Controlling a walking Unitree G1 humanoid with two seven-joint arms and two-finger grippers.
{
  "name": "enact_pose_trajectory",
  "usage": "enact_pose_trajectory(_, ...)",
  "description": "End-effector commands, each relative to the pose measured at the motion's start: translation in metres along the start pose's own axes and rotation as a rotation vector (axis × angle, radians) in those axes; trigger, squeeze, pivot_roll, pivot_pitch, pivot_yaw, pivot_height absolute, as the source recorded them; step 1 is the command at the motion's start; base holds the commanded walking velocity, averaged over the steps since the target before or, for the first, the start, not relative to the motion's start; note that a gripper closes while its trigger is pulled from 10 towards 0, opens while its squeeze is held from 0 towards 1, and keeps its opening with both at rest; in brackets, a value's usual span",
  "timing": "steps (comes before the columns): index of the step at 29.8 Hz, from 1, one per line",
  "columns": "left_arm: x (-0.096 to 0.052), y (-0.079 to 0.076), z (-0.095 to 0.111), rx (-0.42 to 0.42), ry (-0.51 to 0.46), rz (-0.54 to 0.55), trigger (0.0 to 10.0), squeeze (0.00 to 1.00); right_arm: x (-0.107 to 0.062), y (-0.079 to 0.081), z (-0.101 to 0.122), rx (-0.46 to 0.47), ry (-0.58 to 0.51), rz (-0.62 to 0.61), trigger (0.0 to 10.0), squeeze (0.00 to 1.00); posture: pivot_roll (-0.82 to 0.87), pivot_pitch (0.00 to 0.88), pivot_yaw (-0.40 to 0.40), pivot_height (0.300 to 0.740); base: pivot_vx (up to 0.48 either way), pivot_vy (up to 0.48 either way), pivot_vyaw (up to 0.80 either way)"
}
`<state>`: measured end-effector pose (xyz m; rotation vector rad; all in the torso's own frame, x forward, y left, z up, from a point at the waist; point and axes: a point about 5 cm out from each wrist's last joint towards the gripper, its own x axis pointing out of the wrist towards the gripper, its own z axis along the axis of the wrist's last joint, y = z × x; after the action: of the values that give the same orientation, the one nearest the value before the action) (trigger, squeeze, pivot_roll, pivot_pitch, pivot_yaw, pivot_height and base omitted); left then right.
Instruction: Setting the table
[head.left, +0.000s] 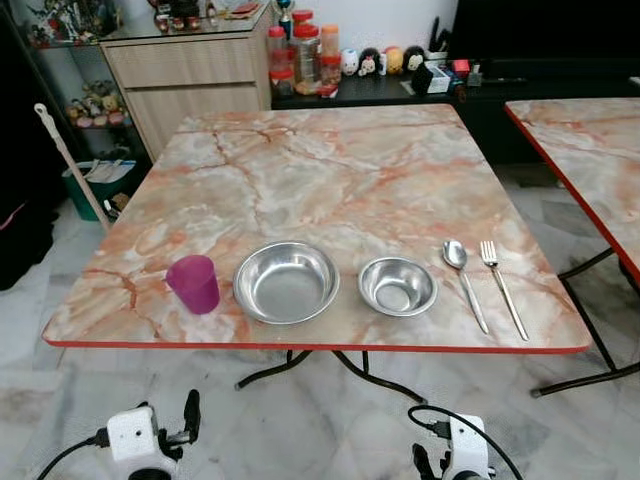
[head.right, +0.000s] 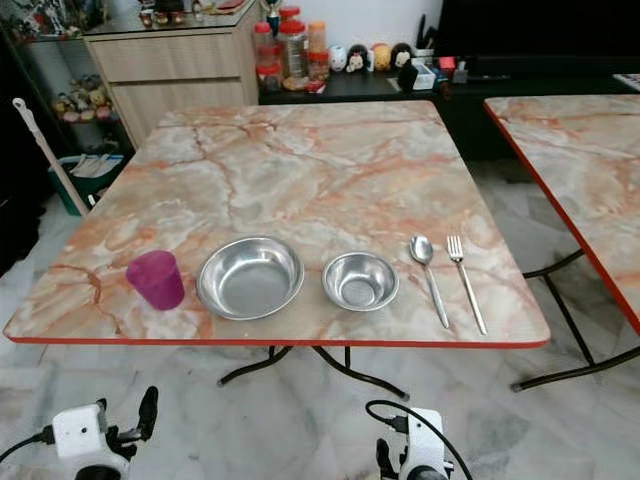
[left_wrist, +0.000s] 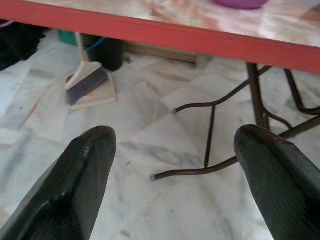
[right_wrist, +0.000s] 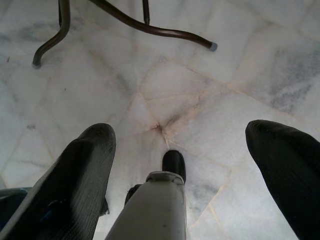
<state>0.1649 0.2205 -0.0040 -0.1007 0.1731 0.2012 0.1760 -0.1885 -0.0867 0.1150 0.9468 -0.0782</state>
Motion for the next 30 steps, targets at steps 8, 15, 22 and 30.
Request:
enact_pose_trajectory(8,0.021,-0.025,0.061,-0.035,-0.177,-0.105,10.0,0.00,0.001,0.003,0.001,-0.021,0.007,0.016,10.0,0.00,-0.03,0.000,0.034,0.740,0.000,0.000,0.00)
enact_pose_trajectory(15,0.032,-0.055,0.084,-0.085,-0.178,-0.330,10.0,0.00,0.001,0.005,0.001,-0.020,0.003,0.020,10.0,0.00,-0.05,0.000,0.046,0.740,0.000,0.000,0.00)
enact_pose_trajectory(22,0.038,-0.069,0.088,-0.199,-0.066,-0.421,10.0,0.00,0.000,0.005,-0.002,-0.015,0.009,0.017,10.0,0.00,-0.06,0.000,0.055,0.740,0.000,0.000,0.00)
enact_pose_trajectory(30,0.050,-0.072,0.090,-0.316,0.034,-0.363,10.0,0.00,-0.001,0.004,-0.005,-0.017,0.015,0.018,10.0,0.00,-0.08,0.000,0.063,0.740,0.000,0.000,0.00)
